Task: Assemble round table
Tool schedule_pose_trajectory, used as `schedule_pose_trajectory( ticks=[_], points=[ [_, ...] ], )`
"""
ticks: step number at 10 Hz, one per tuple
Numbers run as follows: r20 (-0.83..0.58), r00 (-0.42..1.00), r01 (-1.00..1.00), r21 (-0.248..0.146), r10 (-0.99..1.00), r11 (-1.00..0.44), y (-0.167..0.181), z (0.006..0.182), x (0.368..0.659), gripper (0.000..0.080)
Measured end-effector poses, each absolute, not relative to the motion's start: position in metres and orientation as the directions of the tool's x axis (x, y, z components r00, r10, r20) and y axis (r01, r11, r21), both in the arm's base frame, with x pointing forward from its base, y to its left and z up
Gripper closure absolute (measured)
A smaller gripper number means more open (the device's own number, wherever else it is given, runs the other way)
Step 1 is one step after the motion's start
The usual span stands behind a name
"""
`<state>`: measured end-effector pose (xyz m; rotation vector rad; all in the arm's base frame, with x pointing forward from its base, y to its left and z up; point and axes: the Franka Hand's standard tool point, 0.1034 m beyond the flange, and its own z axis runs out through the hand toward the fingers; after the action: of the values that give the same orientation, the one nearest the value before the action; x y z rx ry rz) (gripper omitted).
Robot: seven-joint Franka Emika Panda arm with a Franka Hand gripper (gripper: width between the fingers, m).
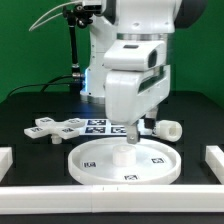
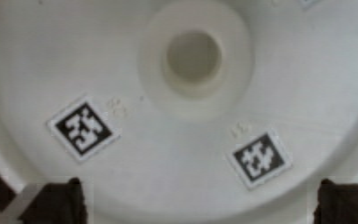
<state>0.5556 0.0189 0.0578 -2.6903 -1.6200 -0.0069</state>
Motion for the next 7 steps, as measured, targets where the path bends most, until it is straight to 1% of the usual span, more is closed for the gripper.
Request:
schedule_pose_trajectory(
  ticks=[1,2,5,6,7],
  points=[
    [0.015,0.428,0.904,0.018,0.904,-0.428,0.007,0.053,0.555,0.015],
    [0.013,0.436,0.9,0.013,0.9,-0.436,0.001,0.05,0.554,0.015],
    [0.014,0.436,0.9,0.013,0.9,-0.437,0.002,0.049,0.553,0.015],
    [0.015,0.437,0.899,0.01,0.899,-0.437,0.001,0.043,0.55,0.015],
    [0.011,0.439,0.899,-0.001,0.899,-0.439,0.001,0.036,0.545,0.015]
  ],
)
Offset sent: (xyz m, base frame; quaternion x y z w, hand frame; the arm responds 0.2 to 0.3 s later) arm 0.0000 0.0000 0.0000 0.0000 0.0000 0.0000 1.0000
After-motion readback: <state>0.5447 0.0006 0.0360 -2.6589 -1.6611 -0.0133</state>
